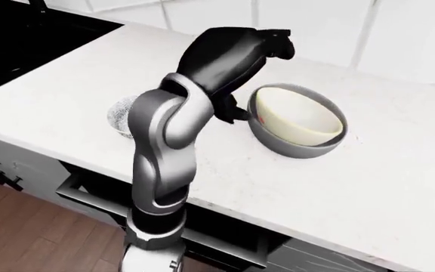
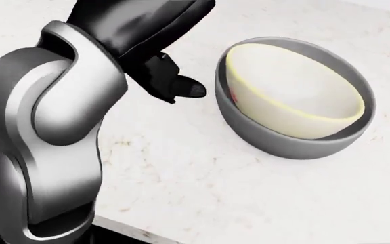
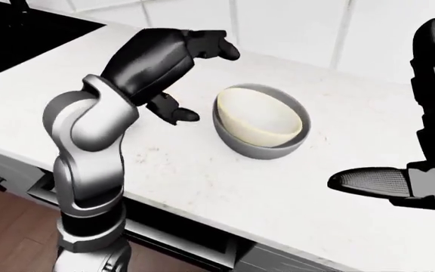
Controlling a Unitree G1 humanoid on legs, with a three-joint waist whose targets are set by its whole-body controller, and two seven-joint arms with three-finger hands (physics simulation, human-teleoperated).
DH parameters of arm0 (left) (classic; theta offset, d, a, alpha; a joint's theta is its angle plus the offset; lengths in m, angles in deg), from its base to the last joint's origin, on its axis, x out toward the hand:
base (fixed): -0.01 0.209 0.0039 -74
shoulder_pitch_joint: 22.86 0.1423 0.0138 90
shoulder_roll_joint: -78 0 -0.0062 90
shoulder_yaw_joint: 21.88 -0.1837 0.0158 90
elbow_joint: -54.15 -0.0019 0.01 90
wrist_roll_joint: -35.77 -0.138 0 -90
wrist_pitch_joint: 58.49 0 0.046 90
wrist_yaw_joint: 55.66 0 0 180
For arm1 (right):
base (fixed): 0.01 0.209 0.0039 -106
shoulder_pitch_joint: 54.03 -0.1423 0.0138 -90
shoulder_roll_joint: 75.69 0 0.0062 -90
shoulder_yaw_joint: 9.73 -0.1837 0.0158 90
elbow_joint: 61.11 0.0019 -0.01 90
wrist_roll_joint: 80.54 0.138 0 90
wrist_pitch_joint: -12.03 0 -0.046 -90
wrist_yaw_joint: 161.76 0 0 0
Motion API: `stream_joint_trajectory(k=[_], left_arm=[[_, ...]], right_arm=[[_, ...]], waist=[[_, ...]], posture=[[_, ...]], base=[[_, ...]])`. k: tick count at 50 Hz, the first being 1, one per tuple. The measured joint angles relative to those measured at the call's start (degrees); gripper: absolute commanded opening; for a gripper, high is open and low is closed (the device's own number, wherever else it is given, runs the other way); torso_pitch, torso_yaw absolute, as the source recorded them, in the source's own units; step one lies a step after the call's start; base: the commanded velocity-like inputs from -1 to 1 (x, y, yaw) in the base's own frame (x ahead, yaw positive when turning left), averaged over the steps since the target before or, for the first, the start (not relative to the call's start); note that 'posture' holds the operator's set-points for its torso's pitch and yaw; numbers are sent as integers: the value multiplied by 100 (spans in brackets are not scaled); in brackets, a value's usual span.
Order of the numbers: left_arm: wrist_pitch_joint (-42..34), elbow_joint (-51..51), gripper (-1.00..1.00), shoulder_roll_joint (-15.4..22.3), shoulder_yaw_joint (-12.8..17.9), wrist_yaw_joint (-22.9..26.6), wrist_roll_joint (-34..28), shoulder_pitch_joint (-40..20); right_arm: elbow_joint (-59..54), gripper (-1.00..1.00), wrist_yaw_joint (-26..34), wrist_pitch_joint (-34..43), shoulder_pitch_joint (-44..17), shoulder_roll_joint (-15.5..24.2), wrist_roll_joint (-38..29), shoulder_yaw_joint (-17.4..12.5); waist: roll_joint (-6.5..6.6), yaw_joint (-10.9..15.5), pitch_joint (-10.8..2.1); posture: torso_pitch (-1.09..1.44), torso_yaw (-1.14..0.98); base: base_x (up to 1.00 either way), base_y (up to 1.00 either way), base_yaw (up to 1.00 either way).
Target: Stack the bowls from largest to smallest.
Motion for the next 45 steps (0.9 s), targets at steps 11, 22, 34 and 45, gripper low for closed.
stream_joint_trajectory(k=[11, 22, 34, 45], left_arm=[[-655, 359, 31, 1277, 663, -94, 411, 454], [-938, 911, 32, 2220, 1274, 345, 1158, 1142], [-759, 1114, 33, 2722, 1662, 471, 1818, 2077], [118, 176, 32, 2845, 1825, -164, 1564, 2545]], right_arm=[[19, 100, 203, -30, 84, -309, -269, 48], [-61, 100, 610, 10, 170, -621, -673, 128], [-110, 100, 888, 13, 230, -883, -1012, 170], [-90, 100, 972, 38, 226, -984, -1170, 240]], waist=[[74, -13, -9], [134, -23, -15], [210, -26, -44], [225, -29, -79]], posture=[[0, 0], [0, 0], [0, 0], [0, 0]], base=[[0, 0, 0], [0, 0, 0], [0, 0, 0], [0, 0, 0]])
